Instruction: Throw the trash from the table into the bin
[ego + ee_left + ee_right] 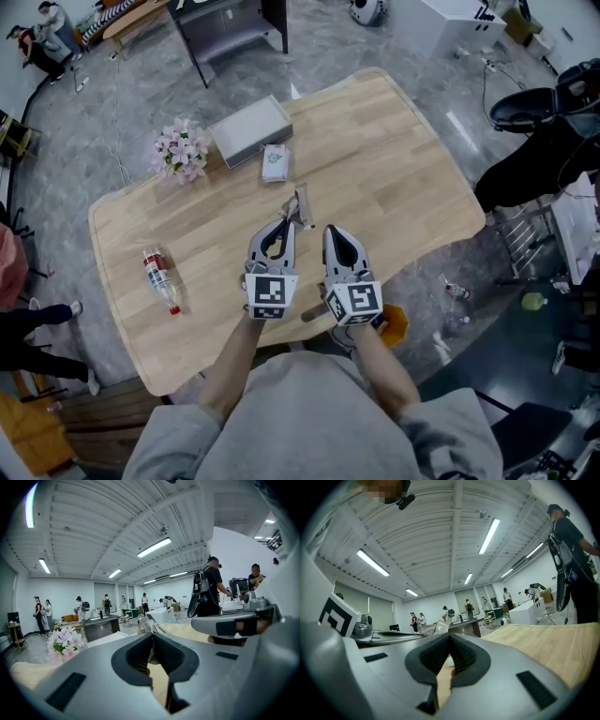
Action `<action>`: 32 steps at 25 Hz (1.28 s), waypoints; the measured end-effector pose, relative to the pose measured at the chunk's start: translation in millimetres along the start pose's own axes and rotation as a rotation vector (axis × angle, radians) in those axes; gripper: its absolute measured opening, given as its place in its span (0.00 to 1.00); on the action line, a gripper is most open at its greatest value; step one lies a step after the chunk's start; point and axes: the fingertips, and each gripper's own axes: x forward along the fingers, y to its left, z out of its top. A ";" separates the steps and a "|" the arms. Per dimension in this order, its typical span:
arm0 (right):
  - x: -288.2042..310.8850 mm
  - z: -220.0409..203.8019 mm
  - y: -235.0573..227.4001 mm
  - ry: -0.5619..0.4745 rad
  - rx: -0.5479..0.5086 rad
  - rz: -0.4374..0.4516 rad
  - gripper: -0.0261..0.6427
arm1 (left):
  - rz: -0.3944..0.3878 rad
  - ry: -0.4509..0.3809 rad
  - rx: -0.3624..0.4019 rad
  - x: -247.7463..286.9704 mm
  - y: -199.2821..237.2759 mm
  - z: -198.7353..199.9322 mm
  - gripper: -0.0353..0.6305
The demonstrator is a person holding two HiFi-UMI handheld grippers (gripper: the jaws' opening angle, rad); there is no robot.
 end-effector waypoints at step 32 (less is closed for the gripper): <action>-209.2 -14.2 25.2 -0.077 -0.030 -0.473 0.04 | -0.414 -0.065 0.043 -99.9 -125.3 -8.5 0.08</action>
